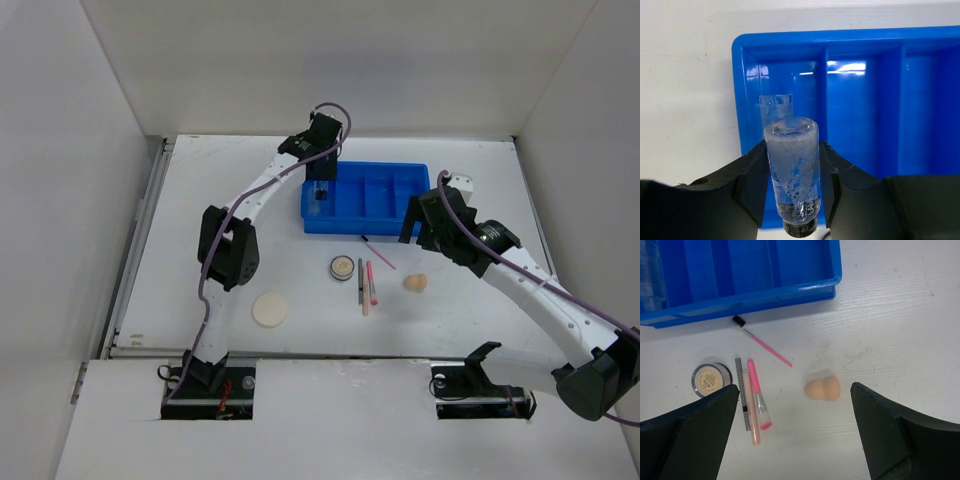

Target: Organize the makeup

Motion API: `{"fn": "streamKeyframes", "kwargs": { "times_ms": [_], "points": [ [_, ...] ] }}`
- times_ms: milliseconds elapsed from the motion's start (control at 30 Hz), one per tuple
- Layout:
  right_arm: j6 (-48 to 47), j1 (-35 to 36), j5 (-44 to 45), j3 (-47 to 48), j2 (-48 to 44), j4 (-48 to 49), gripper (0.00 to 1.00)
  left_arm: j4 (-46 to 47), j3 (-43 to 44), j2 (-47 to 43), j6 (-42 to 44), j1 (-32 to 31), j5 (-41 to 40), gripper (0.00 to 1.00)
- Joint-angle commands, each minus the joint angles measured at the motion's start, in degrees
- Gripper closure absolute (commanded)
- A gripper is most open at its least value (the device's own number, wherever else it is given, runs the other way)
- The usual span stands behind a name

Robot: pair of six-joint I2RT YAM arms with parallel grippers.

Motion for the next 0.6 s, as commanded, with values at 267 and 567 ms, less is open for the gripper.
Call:
{"fn": "streamKeyframes", "kwargs": {
  "times_ms": [267, 567],
  "points": [
    [0.55, 0.41, 0.5, 0.39, -1.97, 0.28, 0.0, -0.66, 6.16, 5.41, 0.49, 0.7, 2.89, 0.64],
    [0.55, 0.41, 0.5, 0.39, -1.97, -0.25, 0.0, -1.72, 6.08, 1.64, 0.49, 0.7, 0.96, 0.21]
  ]
}}
